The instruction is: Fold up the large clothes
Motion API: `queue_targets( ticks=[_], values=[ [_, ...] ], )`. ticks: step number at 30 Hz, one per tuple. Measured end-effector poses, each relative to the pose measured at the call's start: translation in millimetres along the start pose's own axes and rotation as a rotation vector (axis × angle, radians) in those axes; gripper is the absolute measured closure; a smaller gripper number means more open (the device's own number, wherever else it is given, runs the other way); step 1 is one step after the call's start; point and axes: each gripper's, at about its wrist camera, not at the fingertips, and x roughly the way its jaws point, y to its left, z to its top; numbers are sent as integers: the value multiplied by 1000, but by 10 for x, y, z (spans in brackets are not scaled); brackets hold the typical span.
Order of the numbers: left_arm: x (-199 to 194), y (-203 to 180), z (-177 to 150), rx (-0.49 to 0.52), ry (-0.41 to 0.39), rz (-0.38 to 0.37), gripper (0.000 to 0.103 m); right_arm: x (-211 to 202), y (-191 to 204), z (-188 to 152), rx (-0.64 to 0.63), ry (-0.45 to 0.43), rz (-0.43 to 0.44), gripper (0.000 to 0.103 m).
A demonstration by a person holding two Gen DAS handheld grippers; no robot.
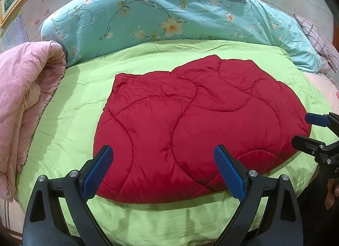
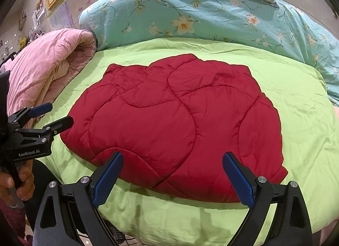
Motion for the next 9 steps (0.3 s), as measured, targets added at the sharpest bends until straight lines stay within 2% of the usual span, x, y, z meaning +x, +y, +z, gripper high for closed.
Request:
queue_targets(
  ticks=[9],
  values=[
    [27, -27, 3, -1, 10, -25, 6, 28, -24, 0, 2, 2, 4, 7]
  ],
)
